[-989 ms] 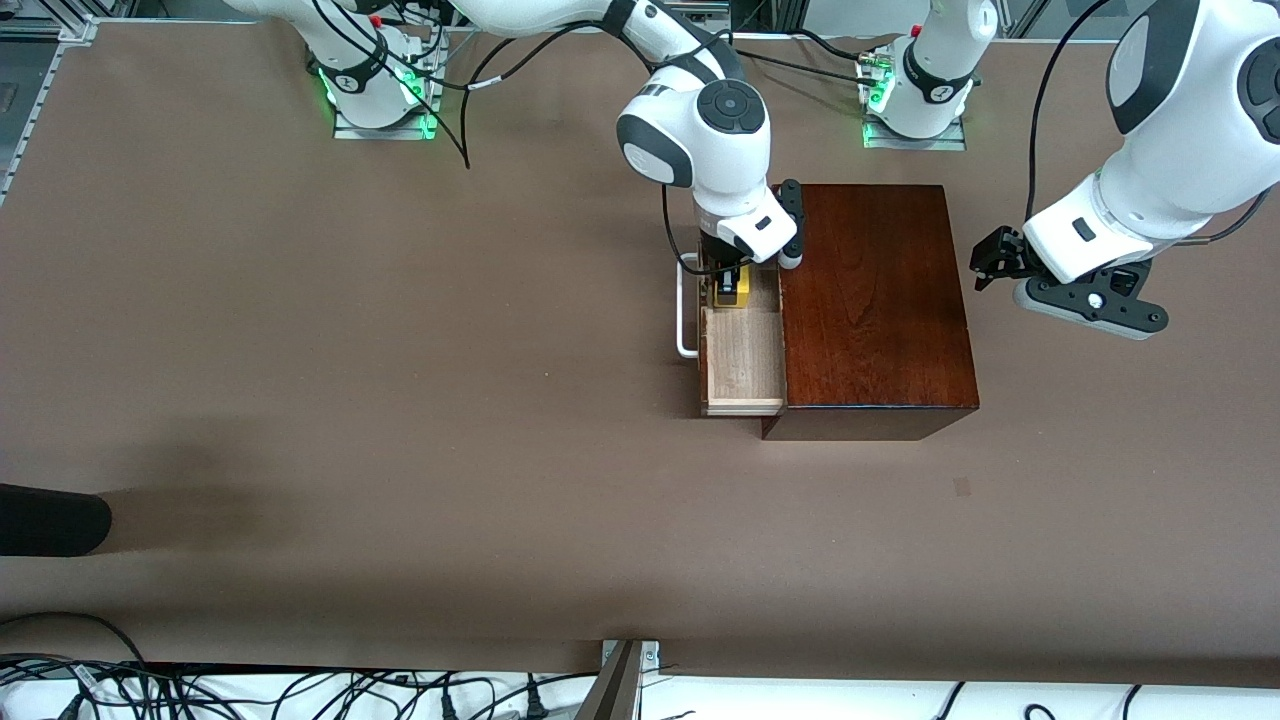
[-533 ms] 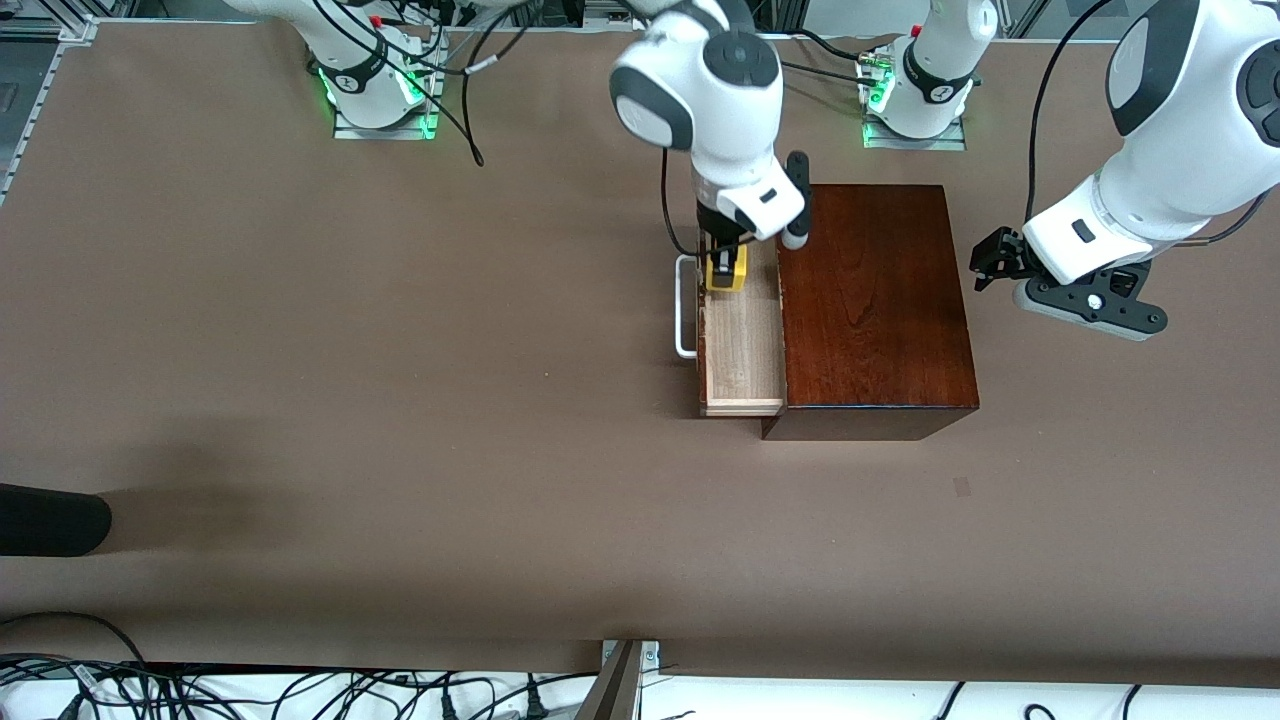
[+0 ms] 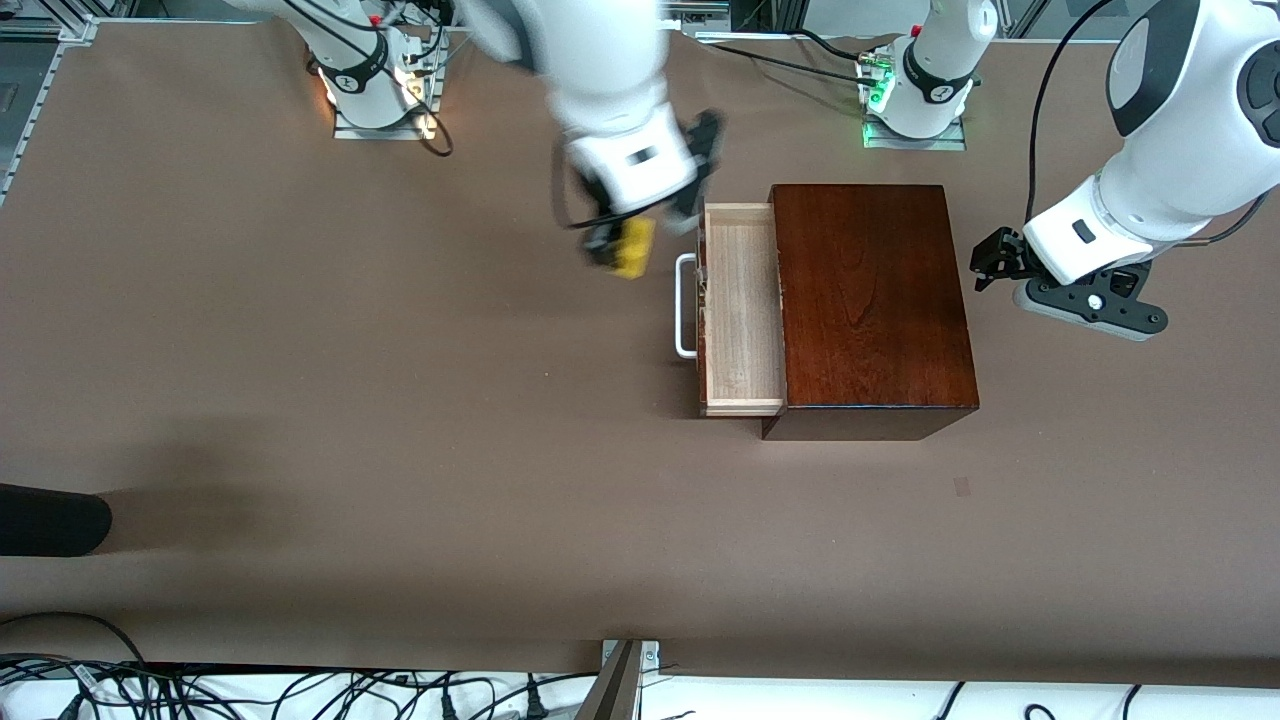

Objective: Open drawer, take yellow block, close drawer
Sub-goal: 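Lift the yellow cube out and carry it away from the box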

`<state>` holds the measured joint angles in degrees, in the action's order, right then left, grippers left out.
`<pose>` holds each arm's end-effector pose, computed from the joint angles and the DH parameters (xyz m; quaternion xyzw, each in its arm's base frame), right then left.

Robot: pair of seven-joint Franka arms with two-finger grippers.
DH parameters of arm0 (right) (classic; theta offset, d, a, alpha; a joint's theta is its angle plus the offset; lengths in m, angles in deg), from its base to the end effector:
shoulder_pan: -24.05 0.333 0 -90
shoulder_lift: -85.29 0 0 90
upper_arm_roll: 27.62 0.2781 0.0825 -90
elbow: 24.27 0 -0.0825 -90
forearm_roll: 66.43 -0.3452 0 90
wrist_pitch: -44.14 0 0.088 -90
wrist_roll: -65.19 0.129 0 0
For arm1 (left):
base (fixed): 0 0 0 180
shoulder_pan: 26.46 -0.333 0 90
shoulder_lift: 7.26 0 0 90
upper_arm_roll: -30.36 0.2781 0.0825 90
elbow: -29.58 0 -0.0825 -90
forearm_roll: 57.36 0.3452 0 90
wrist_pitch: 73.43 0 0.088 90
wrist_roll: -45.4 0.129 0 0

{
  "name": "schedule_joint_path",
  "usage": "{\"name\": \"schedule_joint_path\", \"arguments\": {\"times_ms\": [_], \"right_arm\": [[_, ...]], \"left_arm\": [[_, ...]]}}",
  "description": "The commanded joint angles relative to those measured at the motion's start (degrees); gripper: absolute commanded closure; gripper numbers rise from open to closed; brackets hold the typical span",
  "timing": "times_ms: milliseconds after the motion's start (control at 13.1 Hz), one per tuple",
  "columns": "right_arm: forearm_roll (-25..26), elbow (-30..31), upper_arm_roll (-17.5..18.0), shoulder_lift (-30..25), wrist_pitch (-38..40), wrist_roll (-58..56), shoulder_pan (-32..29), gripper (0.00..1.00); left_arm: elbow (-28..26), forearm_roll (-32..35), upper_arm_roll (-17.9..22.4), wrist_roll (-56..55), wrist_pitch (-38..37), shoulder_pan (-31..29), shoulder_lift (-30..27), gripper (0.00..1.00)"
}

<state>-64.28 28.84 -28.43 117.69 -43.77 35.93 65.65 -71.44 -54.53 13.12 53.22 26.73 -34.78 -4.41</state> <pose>0.4933 0.4228 0.5078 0.8185 0.5737 0.0231 0.0203 0.5251 -0.0746 0.4708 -0.9880 0.1506 0.0310 0.0171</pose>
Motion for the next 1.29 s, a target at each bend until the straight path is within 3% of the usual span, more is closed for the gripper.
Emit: {"name": "schedule_joint_path", "arguments": {"times_ms": [0,380,533,761,1217], "right_arm": [[-3.8,1.0,0.5,-2.0,1.3,0.2,-9.0,1.00],[-6.1,3.8,-4.6,-4.6,1.5,0.5,-18.0,1.00],[-9.3,14.2,-5.8,-8.7,-1.1,0.8,-22.4,1.00],[-9.0,31.1,-7.3,-14.7,-9.4,2.8,-25.8,1.00],[-8.9,50.0,-8.9,-17.1,-23.9,16.1,-26.7,1.00]], "left_arm": [[0.6,0.6,0.1,1.0,-0.7,-0.1,0.2,0.00],[0.6,0.6,0.1,1.0,-0.7,0.0,0.2,0.00],[0.6,0.6,-0.2,1.0,-0.7,0.1,0.2,0.00],[0.6,0.4,-0.3,1.0,-0.8,0.5,0.2,0.00],[0.6,0.1,-0.5,0.9,-1.2,0.8,0.2,0.00]]}}
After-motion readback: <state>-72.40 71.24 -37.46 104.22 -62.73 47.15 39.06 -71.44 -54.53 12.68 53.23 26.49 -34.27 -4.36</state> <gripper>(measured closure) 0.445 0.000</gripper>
